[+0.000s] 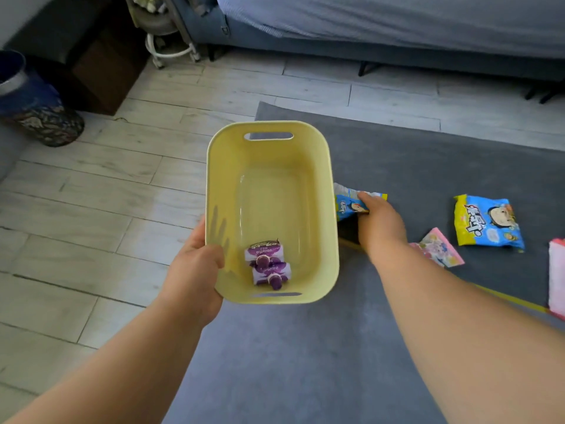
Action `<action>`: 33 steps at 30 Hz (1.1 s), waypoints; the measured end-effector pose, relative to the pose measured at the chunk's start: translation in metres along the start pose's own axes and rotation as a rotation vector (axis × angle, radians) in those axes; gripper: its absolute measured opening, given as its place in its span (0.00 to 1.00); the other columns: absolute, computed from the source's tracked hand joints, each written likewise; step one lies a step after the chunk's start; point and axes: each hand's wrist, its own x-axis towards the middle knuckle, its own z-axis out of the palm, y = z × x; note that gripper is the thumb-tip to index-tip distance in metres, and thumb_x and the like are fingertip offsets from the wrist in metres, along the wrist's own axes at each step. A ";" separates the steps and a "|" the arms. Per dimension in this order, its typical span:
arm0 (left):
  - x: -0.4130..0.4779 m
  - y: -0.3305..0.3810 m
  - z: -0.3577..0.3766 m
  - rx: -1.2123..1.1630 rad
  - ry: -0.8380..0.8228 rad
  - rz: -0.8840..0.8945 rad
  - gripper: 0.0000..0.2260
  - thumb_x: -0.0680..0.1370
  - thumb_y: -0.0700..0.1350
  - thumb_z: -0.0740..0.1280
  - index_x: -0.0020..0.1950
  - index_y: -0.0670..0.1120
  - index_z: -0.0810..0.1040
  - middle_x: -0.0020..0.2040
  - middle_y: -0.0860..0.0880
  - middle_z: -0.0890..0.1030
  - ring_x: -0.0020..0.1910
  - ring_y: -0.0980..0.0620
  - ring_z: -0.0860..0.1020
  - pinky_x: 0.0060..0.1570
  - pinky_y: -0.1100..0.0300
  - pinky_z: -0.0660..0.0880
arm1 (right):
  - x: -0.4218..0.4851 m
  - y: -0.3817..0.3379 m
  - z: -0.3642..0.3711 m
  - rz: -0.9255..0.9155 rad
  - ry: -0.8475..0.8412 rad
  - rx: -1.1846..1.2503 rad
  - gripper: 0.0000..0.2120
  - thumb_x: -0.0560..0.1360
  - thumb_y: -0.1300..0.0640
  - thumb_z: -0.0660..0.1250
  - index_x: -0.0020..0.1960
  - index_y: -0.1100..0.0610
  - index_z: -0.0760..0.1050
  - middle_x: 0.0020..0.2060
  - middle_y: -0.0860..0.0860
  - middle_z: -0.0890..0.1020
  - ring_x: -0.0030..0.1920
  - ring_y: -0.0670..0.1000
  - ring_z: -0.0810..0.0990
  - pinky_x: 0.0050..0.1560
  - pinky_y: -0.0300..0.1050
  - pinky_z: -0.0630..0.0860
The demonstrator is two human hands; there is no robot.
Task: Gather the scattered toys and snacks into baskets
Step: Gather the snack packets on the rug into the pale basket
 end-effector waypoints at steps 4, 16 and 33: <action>-0.010 0.005 0.018 0.013 -0.016 -0.006 0.37 0.70 0.24 0.46 0.67 0.53 0.77 0.39 0.51 0.84 0.30 0.53 0.81 0.25 0.63 0.74 | -0.001 -0.017 -0.051 0.096 0.248 0.299 0.22 0.79 0.60 0.55 0.72 0.50 0.66 0.67 0.55 0.72 0.66 0.58 0.71 0.63 0.49 0.69; -0.055 -0.019 0.089 -0.008 -0.194 -0.103 0.37 0.70 0.24 0.47 0.66 0.56 0.77 0.49 0.44 0.86 0.43 0.43 0.85 0.33 0.53 0.81 | -0.095 -0.035 -0.076 -0.239 0.099 0.205 0.22 0.74 0.61 0.63 0.67 0.53 0.72 0.65 0.50 0.70 0.63 0.49 0.71 0.63 0.38 0.66; -0.084 -0.024 0.098 -0.030 -0.267 -0.098 0.35 0.70 0.23 0.47 0.61 0.52 0.80 0.44 0.46 0.87 0.36 0.50 0.85 0.28 0.60 0.78 | -0.086 -0.017 -0.049 -0.023 -0.413 -0.224 0.36 0.78 0.37 0.55 0.78 0.49 0.44 0.76 0.50 0.33 0.76 0.60 0.36 0.73 0.63 0.41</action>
